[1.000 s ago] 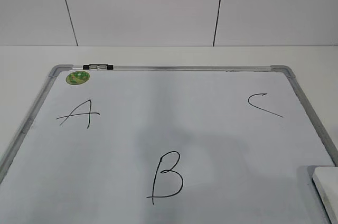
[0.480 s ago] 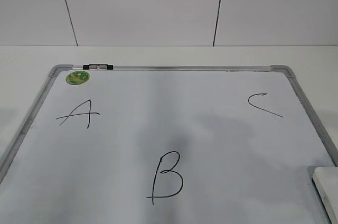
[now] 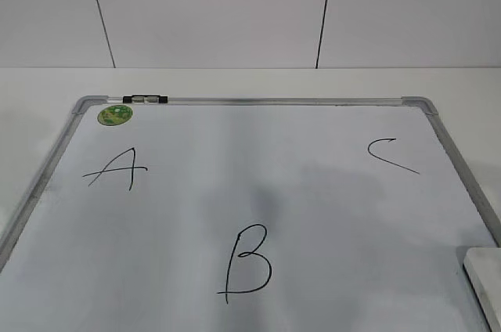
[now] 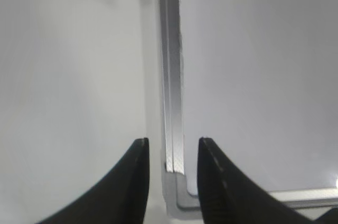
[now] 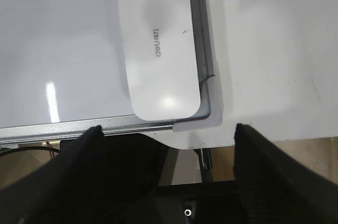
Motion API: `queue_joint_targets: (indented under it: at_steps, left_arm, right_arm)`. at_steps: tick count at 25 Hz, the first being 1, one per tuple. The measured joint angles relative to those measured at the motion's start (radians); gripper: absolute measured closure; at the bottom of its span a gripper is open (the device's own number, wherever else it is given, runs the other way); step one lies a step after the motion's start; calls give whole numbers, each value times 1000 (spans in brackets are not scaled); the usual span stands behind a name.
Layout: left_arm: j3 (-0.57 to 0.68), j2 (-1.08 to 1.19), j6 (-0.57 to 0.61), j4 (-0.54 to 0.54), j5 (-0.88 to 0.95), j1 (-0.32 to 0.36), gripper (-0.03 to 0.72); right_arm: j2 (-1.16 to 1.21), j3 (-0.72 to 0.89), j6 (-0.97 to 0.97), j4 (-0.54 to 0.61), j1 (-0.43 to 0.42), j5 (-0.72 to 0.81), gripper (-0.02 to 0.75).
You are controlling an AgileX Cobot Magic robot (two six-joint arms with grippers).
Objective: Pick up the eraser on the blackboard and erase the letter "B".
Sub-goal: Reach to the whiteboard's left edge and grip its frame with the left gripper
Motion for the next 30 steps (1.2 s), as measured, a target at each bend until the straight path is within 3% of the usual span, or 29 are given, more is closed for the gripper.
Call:
queue_joint_targets:
  at_steps: [14,30]
  left_arm:
    - [-313,465,0,54,-105,0,450]
    - [-340,696,0,54,-228,0,452]
  right_arm:
    - [4,0,0,1,0,-2,154]
    - [4,0,0,3,0,-2,154]
